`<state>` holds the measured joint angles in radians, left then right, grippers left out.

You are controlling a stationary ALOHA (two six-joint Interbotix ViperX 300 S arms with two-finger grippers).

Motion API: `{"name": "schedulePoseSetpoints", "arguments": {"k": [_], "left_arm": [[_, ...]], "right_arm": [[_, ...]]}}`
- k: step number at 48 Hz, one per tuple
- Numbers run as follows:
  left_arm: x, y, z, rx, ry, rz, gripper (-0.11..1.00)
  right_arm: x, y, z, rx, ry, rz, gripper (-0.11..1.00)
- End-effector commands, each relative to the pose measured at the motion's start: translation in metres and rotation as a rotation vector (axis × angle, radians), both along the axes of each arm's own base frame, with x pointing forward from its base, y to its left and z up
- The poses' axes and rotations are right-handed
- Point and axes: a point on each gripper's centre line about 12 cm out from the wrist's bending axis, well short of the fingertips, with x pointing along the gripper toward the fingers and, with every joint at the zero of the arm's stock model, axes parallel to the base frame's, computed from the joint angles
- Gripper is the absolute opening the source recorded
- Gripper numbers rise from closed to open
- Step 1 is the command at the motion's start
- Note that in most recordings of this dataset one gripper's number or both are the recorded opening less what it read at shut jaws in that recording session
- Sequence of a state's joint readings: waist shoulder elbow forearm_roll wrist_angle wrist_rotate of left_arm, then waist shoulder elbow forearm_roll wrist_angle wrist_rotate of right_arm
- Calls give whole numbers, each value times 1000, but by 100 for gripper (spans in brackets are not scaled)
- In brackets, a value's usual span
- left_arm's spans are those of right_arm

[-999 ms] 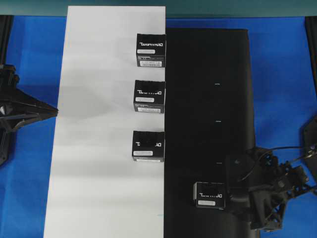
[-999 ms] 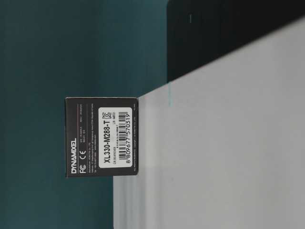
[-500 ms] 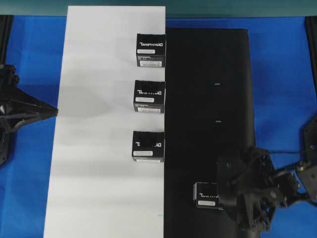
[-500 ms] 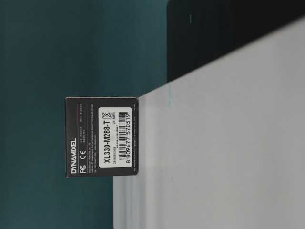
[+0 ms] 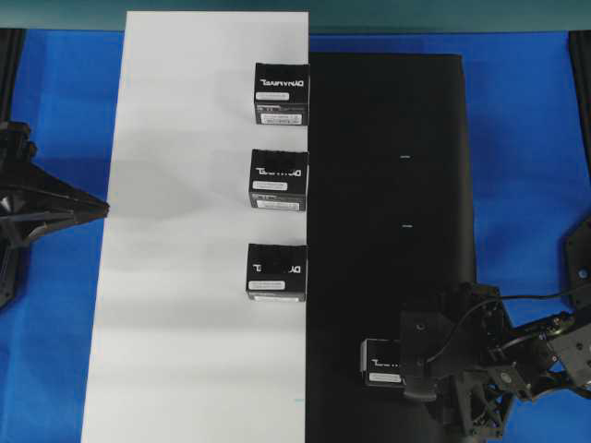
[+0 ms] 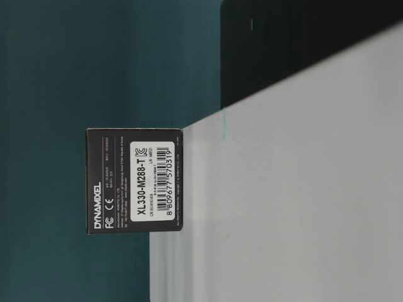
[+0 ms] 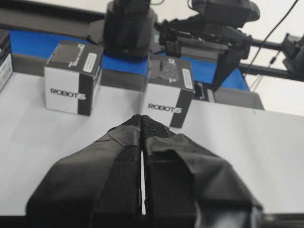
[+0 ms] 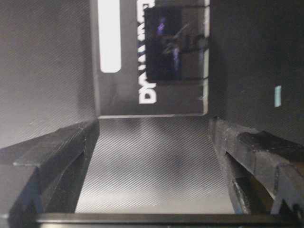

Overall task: Place the box from the black base onto the white base.
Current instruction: 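Lower the open right gripper around the DYNAMIXEL box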

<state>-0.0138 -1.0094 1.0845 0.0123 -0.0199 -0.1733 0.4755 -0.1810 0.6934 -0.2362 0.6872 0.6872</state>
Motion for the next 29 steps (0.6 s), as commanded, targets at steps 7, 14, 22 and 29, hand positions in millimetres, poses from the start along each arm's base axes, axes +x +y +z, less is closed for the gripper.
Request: {"name": "schedulePoseSetpoints", "arguments": {"k": [7,14,22,29], "left_arm": [[2,0,11,1,-25,1,-2],[2,0,10,0,-23,-2,-2],[3,0,9,0,-20,-2,-2],[3,0,9,0,-20,-2,-2]], "right_arm": [[10,2,1,-8,-14,2,99],[13,2,2,-11,-16,3,99],[19,-3,2,-30,-28,-2,99],[31,-6,0,-37,-57,1,99]]}}
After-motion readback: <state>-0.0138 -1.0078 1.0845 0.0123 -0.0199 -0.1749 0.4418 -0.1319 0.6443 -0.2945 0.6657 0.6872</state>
